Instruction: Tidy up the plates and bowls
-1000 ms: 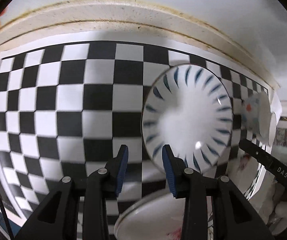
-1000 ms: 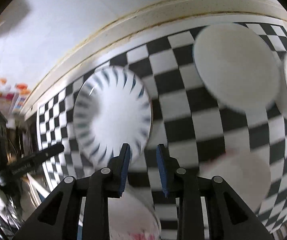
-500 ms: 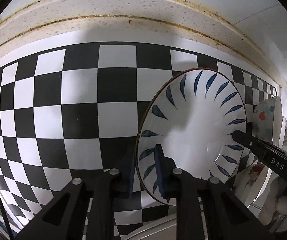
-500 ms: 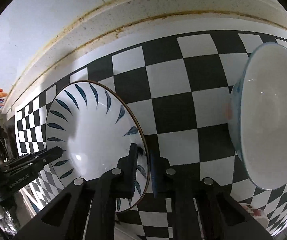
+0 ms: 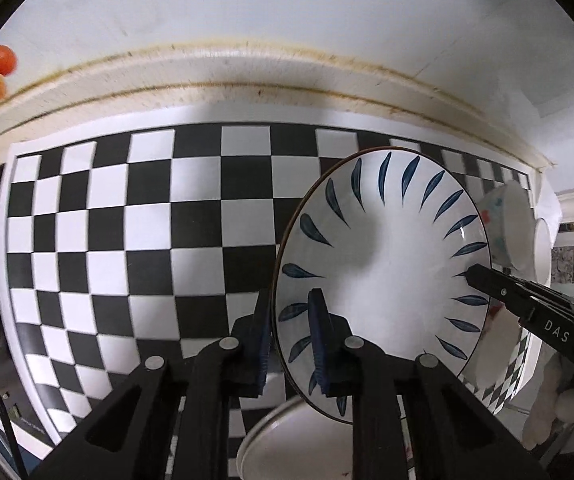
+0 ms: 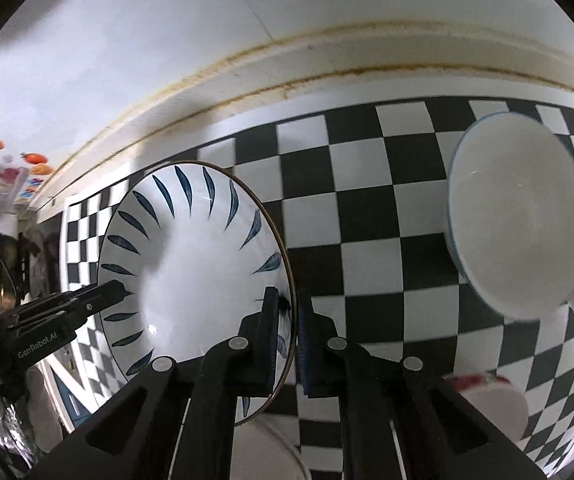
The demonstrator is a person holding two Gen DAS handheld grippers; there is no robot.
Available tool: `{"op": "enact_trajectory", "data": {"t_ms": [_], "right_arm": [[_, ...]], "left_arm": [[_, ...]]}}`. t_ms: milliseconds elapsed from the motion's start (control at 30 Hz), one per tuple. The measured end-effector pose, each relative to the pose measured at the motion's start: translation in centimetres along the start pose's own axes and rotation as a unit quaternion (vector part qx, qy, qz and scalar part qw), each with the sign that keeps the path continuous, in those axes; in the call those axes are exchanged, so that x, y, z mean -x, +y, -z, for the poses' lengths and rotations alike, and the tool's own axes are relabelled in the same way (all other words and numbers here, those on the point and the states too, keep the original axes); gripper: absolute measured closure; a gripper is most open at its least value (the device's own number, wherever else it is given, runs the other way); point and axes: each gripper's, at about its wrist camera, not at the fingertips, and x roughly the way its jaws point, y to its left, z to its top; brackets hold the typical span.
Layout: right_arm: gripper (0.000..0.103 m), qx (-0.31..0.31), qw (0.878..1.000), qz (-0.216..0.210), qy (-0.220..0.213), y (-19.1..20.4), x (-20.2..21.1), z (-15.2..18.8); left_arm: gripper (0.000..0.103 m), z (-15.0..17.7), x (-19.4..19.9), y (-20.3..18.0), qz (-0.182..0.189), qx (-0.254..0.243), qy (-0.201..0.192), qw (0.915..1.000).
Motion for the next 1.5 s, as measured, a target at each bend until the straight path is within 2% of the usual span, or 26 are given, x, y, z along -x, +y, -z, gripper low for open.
{"op": "enact_trajectory", "data": {"t_ms": [333,567,700,867,1067,1267,1500], "right_arm": [[0.093,0.024,0.999,-0.022,-0.032,1.7,5.8,5.1],[0.093,0.031,0.999,-0.028,-0.033,1.7,7.3,10.4],[0.093,0.031,0.999,-0.031,-0.021,1.3,6.6,13.8],[0.093,0.024,0.999,-0.032,0.001,0.5,4.4,16.5],[0.093,0.015,0.999,-0.035,0.030,-0.4,1.4,19.1],[0.093,0.015,0.998,-0.031,0.044,-1.0,-0.2,20.2],[0.093,0.018,0.999,-0.022,0.047,-1.0,-0.7,19.9]], "left_arm": [[0.088,5.6,5.7,-1.3,0.003,-0.024,-0.032,0.9992],[0.088,9.9,5.5,-1.2,0.002,-0.033,-0.021,0.9992],[0.088,12.1,4.0,-0.8,0.002,-0.027,-0.002,0.9996],[0.088,14.7,1.7,-0.3,-0.002,-0.020,0.026,0.9995],[0.088,16.0,0.0,0.3,-0.013,-0.016,0.045,0.9988],[0.088,16.3,-1.1,0.3,-0.021,-0.013,0.051,0.9984],[0.088,16.4,-2.7,-0.1,-0.033,-0.014,0.059,0.9976]]}}
